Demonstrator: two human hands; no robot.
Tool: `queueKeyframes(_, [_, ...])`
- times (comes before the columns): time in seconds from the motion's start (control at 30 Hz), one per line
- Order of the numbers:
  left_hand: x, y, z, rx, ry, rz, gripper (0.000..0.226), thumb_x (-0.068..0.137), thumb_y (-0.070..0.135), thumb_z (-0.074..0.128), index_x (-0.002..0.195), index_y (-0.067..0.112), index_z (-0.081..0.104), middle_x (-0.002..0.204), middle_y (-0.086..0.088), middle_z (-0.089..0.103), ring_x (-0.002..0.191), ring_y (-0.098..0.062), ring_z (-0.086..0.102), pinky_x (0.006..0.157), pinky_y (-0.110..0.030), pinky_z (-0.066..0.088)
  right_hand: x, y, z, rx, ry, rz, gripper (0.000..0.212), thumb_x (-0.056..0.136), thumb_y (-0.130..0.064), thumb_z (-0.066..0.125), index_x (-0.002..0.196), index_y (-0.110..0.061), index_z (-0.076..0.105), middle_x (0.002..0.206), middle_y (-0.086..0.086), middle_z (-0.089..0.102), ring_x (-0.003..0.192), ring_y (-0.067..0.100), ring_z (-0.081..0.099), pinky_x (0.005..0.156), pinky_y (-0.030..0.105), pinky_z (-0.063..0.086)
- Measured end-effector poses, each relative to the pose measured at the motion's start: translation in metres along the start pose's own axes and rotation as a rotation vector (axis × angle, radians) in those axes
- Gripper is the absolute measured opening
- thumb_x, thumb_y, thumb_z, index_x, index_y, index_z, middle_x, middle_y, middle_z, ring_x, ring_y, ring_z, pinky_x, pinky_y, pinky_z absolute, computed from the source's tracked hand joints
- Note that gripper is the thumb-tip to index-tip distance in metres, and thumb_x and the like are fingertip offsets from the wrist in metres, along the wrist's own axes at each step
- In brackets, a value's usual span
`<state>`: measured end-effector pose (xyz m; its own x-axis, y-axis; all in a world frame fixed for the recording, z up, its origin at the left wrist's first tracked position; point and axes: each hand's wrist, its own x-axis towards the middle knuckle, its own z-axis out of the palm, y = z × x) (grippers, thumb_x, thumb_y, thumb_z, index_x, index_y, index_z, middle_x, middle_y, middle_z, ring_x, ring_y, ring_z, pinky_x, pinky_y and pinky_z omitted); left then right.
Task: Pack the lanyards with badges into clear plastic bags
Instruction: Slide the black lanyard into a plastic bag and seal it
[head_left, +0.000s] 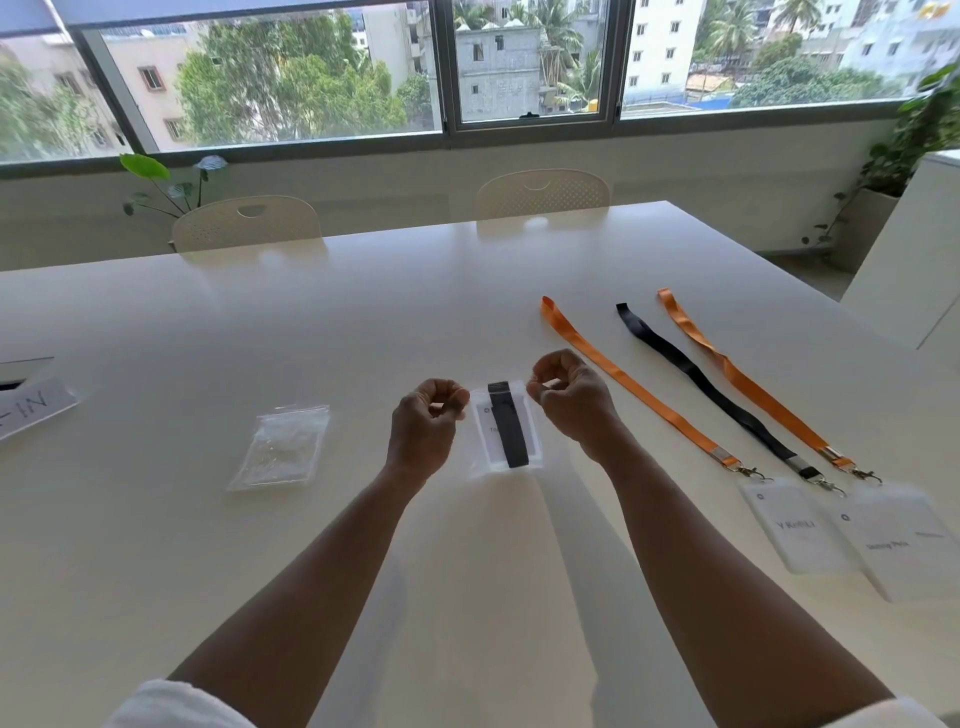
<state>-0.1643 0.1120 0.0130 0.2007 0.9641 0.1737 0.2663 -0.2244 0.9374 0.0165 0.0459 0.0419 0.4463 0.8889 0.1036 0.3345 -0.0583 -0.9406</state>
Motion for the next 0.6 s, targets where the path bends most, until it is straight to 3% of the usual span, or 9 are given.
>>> queueKeyframes(0.07, [0.0009, -0.0005, -0.0002, -0.031, -0.039, -0.013, 0.006, 0.094, 0.019, 0.064, 0.089, 0.016, 0.067, 0.082, 0.000, 0.070, 0.082, -0.022, 0.068, 0.076, -0.032, 0.054, -0.0004, -0.0017, -0.0028, -0.008, -0.044, -0.014, 0.018, 0.091, -0.017, 0.063, 0.108, -0.022, 0.060, 0.093, -0.008, 0.064, 0.083, 0.008, 0.060, 0.062, 0.010, 0.045])
queueKeyframes(0.23, [-0.0004, 0.0042, -0.0011, -0.044, -0.128, 0.016, 0.013, 0.091, 0.031, 0.069, 0.098, 0.021, 0.071, 0.091, 0.006, 0.073, 0.082, -0.006, 0.066, 0.073, -0.017, 0.054, -0.0019, -0.0031, -0.0052, 0.017, -0.100, -0.023, 0.027, 0.088, -0.024, 0.069, 0.113, -0.022, 0.060, 0.096, -0.012, 0.067, 0.091, 0.008, 0.064, 0.072, 0.017, 0.054])
queueKeyframes(0.33, [-0.0010, 0.0085, -0.0003, -0.054, -0.141, 0.019, 0.020, 0.089, 0.030, 0.071, 0.104, 0.018, 0.074, 0.096, 0.009, 0.074, 0.086, -0.002, 0.068, 0.073, -0.014, 0.052, -0.0030, -0.0046, -0.0052, 0.022, -0.138, -0.031, 0.029, 0.087, -0.026, 0.071, 0.113, -0.020, 0.061, 0.098, -0.010, 0.068, 0.093, 0.007, 0.065, 0.066, 0.011, 0.051])
queueKeyframes(0.47, [-0.0003, 0.0094, -0.0002, -0.033, -0.138, 0.031, 0.012, 0.088, 0.031, 0.072, 0.097, 0.023, 0.075, 0.094, 0.009, 0.075, 0.088, -0.005, 0.069, 0.079, -0.018, 0.055, -0.0033, -0.0063, -0.0076, 0.042, -0.176, -0.023, 0.031, 0.085, -0.024, 0.074, 0.112, -0.015, 0.062, 0.103, -0.003, 0.071, 0.096, 0.011, 0.067, 0.070, 0.013, 0.051])
queueKeyframes(0.6, [-0.0011, 0.0093, 0.0021, -0.018, -0.118, 0.012, 0.011, 0.091, 0.030, 0.069, 0.096, 0.021, 0.074, 0.091, 0.009, 0.074, 0.085, -0.005, 0.067, 0.074, -0.014, 0.051, -0.0043, -0.0069, -0.0086, 0.073, -0.222, -0.021, 0.039, 0.080, -0.020, 0.078, 0.114, -0.012, 0.061, 0.104, 0.000, 0.071, 0.095, 0.013, 0.068, 0.072, 0.014, 0.054])
